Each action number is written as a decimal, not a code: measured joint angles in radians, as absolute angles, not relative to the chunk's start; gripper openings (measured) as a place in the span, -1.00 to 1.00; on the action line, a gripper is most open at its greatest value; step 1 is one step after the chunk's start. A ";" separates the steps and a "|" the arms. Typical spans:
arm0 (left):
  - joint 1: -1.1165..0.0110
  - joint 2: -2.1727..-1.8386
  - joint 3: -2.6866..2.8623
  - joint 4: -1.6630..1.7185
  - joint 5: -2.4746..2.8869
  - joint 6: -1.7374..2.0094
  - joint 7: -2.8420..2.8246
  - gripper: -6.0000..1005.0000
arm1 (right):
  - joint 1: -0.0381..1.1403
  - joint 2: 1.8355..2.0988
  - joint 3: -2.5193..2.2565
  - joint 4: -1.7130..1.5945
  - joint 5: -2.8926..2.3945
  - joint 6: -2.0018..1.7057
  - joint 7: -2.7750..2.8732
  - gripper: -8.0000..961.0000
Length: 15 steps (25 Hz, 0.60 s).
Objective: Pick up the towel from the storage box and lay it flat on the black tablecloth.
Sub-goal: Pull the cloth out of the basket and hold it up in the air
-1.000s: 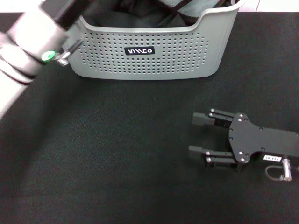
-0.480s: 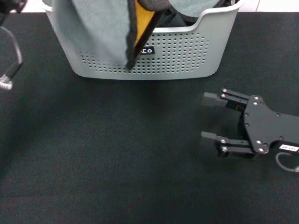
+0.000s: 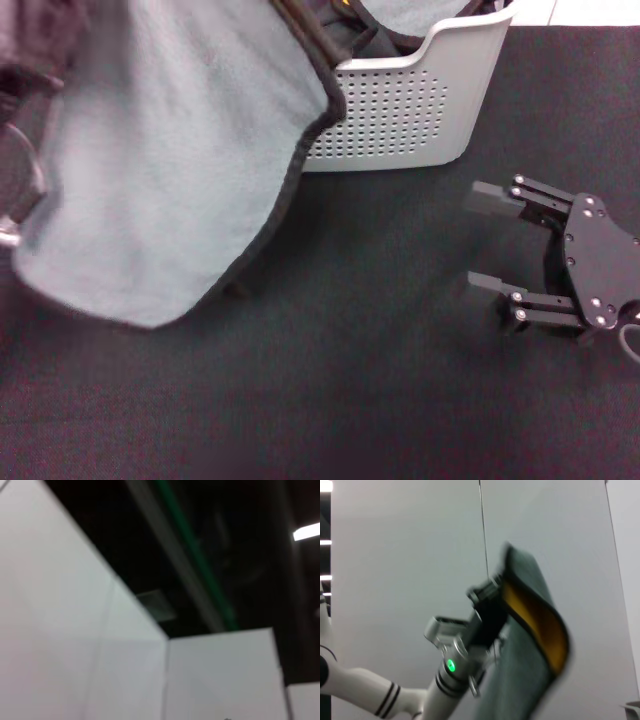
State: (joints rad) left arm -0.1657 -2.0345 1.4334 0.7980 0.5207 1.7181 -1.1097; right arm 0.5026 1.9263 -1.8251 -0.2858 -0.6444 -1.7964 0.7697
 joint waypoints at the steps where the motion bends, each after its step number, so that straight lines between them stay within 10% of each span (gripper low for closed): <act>1: -0.183 -2.043 1.406 0.758 0.553 1.718 -1.103 -0.94 | 0.501 1.926 -1.821 -0.287 -0.644 -1.799 0.769 0.63; 15: -0.300 -2.087 1.304 0.405 0.780 1.654 -0.889 -0.94 | 0.471 1.956 -1.721 -0.295 -0.639 -1.762 0.687 0.62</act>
